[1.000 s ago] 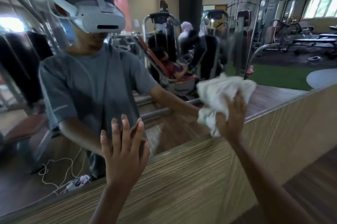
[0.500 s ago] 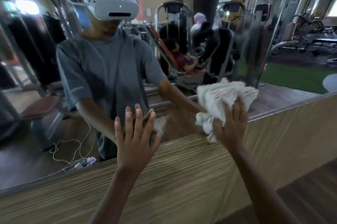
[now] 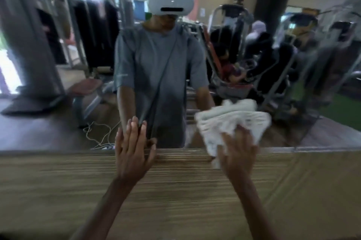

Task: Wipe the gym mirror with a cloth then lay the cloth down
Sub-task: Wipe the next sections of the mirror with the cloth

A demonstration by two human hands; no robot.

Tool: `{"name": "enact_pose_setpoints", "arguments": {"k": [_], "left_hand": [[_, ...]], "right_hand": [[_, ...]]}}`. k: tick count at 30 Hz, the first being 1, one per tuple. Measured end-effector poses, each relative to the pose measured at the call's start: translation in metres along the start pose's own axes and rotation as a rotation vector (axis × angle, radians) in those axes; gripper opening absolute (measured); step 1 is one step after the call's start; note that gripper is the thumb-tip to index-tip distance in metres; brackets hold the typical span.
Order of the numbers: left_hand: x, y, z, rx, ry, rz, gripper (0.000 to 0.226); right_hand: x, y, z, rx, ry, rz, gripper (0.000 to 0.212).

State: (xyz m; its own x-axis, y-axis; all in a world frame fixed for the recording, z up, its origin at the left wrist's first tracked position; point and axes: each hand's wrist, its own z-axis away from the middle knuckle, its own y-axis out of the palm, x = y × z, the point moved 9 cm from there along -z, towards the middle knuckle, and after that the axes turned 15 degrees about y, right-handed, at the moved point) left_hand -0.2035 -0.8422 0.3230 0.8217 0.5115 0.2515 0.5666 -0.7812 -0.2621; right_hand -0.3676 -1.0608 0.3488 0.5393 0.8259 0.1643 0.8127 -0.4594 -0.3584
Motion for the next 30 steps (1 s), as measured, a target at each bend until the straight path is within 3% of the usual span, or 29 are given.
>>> {"name": "enact_pose_setpoints", "arguments": {"k": [4, 6, 8, 10, 12, 14, 16, 18, 20, 21, 23, 26, 28, 30], "left_hand": [[0.032, -0.014, 0.015, 0.054, 0.015, -0.051, 0.077], [0.033, -0.014, 0.018, 0.080, 0.031, -0.045, 0.078], [0.032, -0.012, 0.019, 0.096, 0.041, -0.063, 0.077], [0.035, -0.008, 0.020, 0.128, 0.038, -0.072, 0.072], [0.036, -0.008, 0.022, 0.142, 0.059, -0.057, 0.063], [0.038, -0.010, 0.026, 0.157, 0.075, -0.086, 0.061], [0.054, -0.017, 0.030, 0.166, -0.028, -0.113, 0.063], [0.084, -0.024, 0.031, 0.159, -0.202, -0.109, 0.066], [0.101, -0.026, 0.031, 0.177, -0.273, -0.095, 0.068], [0.104, -0.027, 0.033, 0.181, -0.280, -0.102, 0.066], [0.113, -0.032, 0.044, 0.175, -0.345, -0.112, 0.063], [0.136, -0.040, 0.075, 0.215, -0.444, -0.112, 0.063], [0.148, -0.048, 0.097, 0.268, -0.447, -0.123, 0.066], [0.161, -0.059, 0.112, 0.275, -0.488, -0.132, 0.064]], "right_hand": [[-0.015, -0.021, -0.065, -0.179, 0.648, -0.236, 0.064], [0.038, -0.024, -0.077, -0.199, 0.687, -0.309, 0.066], [0.105, -0.019, -0.068, -0.129, 0.449, -0.302, 0.062], [0.163, -0.008, -0.035, -0.066, 0.063, -0.191, 0.051], [0.175, 0.005, 0.002, -0.059, -0.272, -0.108, 0.043], [0.147, 0.012, 0.018, -0.038, -0.442, -0.074, 0.034], [0.114, 0.006, 0.001, 0.024, -0.360, -0.144, 0.036], [0.100, -0.013, -0.043, -0.087, -0.033, -0.228, 0.029], [0.127, -0.023, -0.070, -0.179, 0.271, -0.310, 0.042], [0.157, -0.024, -0.074, -0.178, 0.307, -0.340, 0.048], [0.226, -0.020, -0.066, -0.124, 0.155, -0.355, 0.053], [0.284, -0.004, -0.015, -0.056, -0.289, -0.282, 0.047], [0.283, 0.008, 0.027, -0.015, -0.553, -0.238, 0.039], [0.259, 0.011, 0.046, -0.001, -0.627, -0.225, 0.043]]}}
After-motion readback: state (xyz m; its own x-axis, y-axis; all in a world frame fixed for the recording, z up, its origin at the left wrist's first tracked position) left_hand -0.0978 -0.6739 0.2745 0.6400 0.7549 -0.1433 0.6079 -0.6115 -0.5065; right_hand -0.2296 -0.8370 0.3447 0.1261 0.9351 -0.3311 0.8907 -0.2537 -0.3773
